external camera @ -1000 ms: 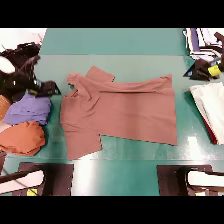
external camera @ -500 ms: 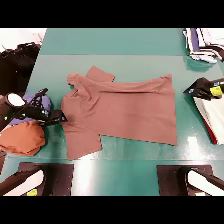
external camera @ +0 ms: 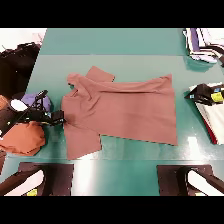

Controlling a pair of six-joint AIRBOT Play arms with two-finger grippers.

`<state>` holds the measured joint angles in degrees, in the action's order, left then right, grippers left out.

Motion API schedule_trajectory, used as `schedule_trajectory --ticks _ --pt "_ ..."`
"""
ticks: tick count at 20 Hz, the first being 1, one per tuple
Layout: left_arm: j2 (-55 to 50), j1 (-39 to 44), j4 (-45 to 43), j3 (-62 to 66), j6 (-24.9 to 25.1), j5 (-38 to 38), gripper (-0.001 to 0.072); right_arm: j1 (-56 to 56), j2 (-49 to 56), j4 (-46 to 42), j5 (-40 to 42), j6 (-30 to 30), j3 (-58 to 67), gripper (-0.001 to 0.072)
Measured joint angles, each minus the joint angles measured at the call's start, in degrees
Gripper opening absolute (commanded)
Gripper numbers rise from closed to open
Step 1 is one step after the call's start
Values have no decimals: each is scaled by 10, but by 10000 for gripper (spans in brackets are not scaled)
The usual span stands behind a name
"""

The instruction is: Fold the shirts.

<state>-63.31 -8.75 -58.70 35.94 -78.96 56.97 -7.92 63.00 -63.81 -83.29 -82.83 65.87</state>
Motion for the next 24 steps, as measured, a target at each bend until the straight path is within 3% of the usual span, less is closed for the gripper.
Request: schedule_trajectory --ticks 3,5,7,9,15,16,18,19,21,24 --pt "7 0 3 5 7 -2 28 -12 -2 -49 -29 -2 -31 414" --pt "19 0 3 11 10 0 28 -37 -2 -68 -45 -3 -82 542" --pt "34 0 4 19 13 3 28 -65 -3 -79 -52 -4 -142 521" --pt "43 0 4 29 14 7 28 -88 -3 -78 -52 -5 -205 442" --pt "52 0 5 42 15 14 28 -69 -3 -31 -2 -5 -335 424" --pt "53 0 5 42 15 16 28 -58 -3 -24 9 -5 -347 327" --pt "53 0 6 43 16 17 29 -36 -3 -10 23 -5 -361 220" --pt "54 0 6 43 15 17 28 -27 -3 -8 29 -6 -365 86" --pt "54 0 5 46 15 23 28 -9 -3 -5 46 -6 -364 17" --pt "62 0 3 67 15 38 28 15 -10 -2 50 -6 -341 16"
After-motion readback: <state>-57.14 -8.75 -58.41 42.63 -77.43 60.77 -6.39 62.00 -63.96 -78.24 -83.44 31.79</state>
